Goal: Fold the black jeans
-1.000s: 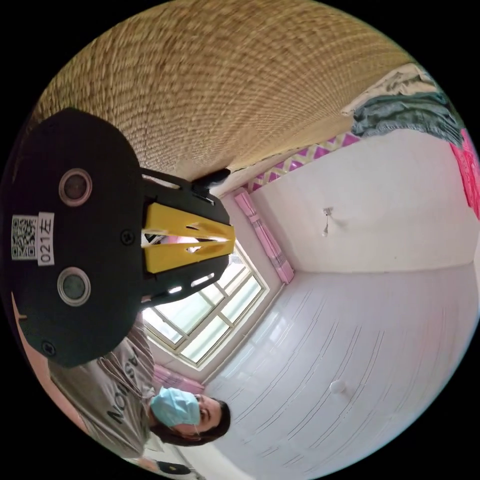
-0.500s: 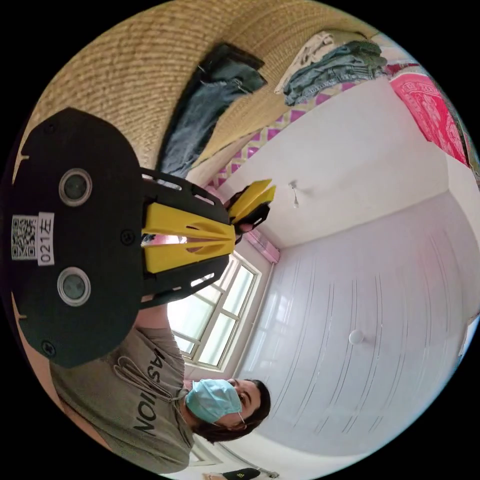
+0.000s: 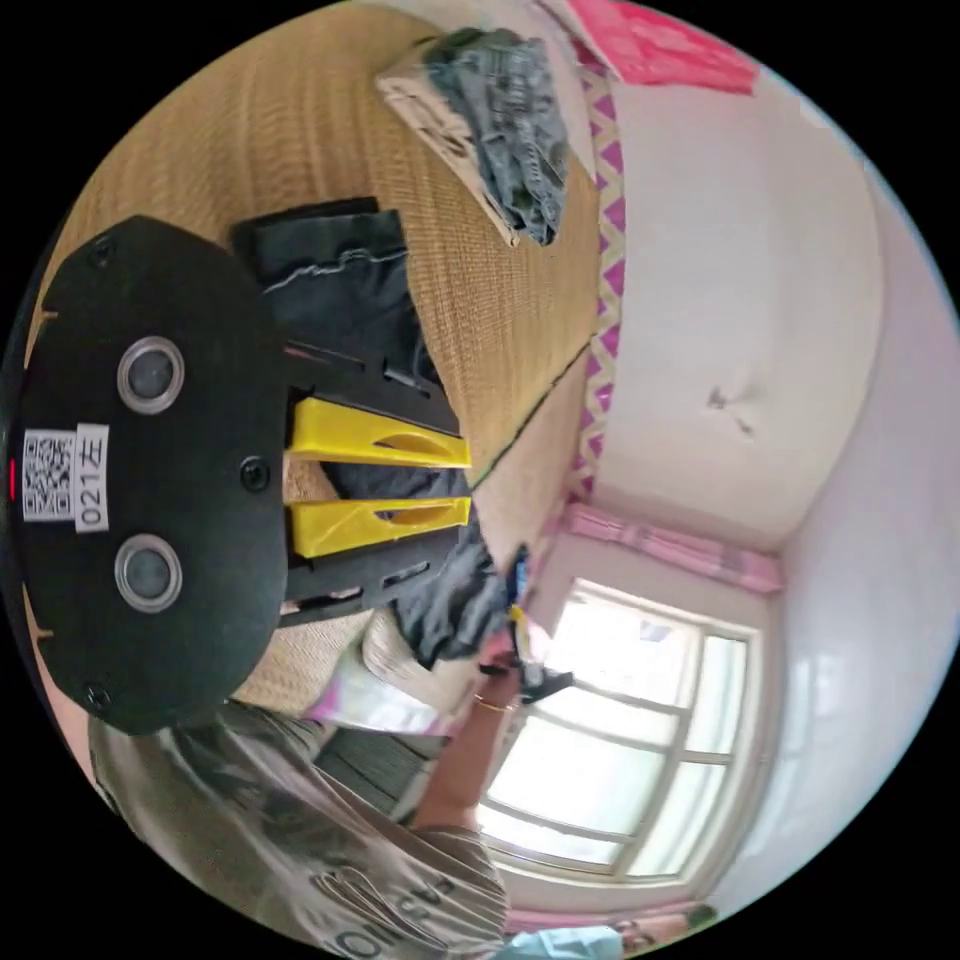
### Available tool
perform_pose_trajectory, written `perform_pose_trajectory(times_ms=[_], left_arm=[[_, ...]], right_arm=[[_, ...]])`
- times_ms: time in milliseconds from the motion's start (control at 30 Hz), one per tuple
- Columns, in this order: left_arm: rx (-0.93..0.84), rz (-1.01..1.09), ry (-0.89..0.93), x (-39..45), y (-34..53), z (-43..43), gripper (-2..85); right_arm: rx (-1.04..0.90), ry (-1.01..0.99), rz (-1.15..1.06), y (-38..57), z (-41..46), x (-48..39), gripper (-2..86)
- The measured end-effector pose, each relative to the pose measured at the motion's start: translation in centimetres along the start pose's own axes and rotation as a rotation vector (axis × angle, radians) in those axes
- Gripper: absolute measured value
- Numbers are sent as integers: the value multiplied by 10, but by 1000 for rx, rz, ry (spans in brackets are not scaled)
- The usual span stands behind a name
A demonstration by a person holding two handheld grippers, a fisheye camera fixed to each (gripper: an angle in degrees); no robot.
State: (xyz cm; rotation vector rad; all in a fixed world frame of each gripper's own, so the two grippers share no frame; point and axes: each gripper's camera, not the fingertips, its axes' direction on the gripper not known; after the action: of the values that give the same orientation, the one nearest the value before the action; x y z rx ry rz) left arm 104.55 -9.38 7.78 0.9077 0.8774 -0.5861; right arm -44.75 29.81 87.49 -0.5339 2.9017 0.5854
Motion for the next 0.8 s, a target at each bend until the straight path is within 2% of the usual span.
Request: perform_pose_trajectory(times_ms=[67,133,267,400,567,667,800], left_arm=[[-140,101,-69,6,-33,42,36],[-208,163,-118,5,-52,70,24],[-337,235,-118,-15,-82,122,8],[-454,246,-69,-35,-98,153,6],[-620,280,-22,-46,-110,186,75],[-692,273,20,-50,-111,203,107],[-702,269,24,-51,-117,210,114]], right_arm=[[-59,31,-1,2,-1,27,31],[-114,81,-46,-2,3,45,32],[-225,68,-130,-29,22,80,23],[-369,73,-248,-69,51,99,52],[-616,-55,-232,-116,89,122,67],[-648,-98,-252,-142,99,129,55],[-643,-100,-301,-168,93,130,38]])
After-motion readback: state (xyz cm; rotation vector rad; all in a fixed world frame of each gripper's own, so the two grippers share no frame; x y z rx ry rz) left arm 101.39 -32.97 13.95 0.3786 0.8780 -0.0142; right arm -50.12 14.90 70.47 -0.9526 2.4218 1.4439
